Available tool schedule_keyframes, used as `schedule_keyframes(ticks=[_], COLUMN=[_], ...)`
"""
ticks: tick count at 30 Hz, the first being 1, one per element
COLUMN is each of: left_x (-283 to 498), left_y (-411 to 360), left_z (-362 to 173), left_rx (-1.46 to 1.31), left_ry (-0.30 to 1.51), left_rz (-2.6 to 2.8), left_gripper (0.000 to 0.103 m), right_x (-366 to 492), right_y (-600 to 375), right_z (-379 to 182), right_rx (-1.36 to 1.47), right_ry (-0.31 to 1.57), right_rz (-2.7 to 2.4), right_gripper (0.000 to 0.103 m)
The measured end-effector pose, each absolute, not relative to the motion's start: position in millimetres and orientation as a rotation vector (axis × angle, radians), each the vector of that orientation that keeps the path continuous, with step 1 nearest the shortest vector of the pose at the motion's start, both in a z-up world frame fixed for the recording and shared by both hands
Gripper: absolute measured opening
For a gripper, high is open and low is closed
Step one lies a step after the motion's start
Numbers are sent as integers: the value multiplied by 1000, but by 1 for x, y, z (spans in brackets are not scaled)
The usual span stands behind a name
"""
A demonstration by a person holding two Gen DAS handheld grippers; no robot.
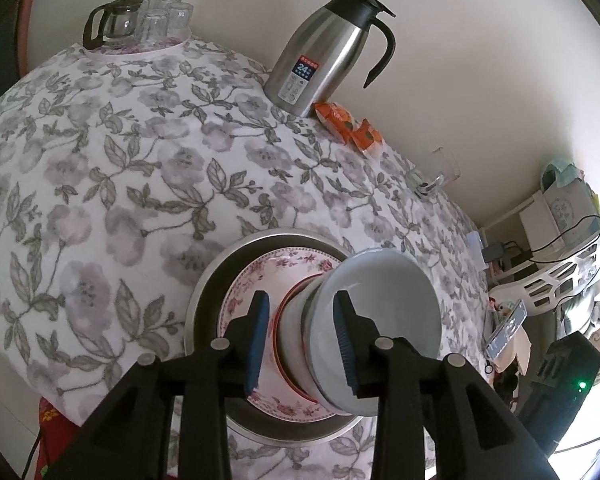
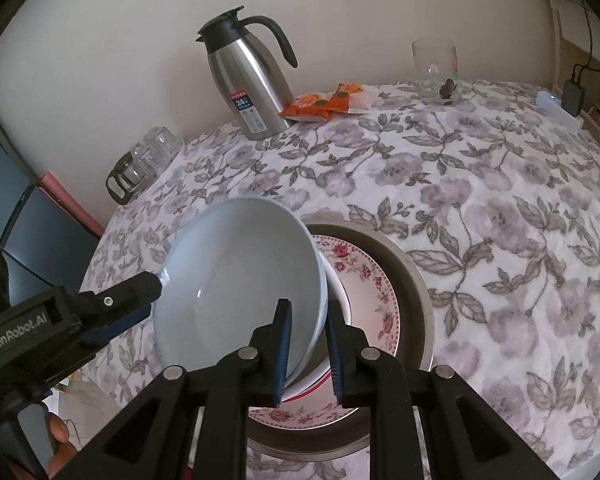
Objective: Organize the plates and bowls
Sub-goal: 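Lower the large white bowl onto the MAX bowl stack with both grippers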
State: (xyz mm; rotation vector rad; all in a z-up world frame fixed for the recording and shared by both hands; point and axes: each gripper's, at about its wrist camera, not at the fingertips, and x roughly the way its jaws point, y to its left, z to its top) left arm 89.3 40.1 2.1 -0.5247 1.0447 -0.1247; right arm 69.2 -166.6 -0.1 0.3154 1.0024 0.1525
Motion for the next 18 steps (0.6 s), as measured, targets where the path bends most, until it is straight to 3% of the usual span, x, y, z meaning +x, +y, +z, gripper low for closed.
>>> schedule_keyframes(ticks=[2, 4, 5, 18], left_x=[89, 89, 89, 89], left_y=[42, 42, 42, 43], left_z=[3, 4, 4, 0], left_rx=[-529, -524, -520, -526], left_ry=[1035, 1028, 1029, 1042], left_rz=[-118, -104, -97, -91], left_gripper=[37, 49, 50, 51], right_x=[69, 69, 69, 66], right_y=[-168, -168, -168, -168], right_z=[1, 1, 1, 11], right_rx=[319, 319, 317, 263], right_ry=[1003, 1003, 1003, 970], right_rz=[154, 152, 151, 117], right_gripper=[19, 19, 19, 23])
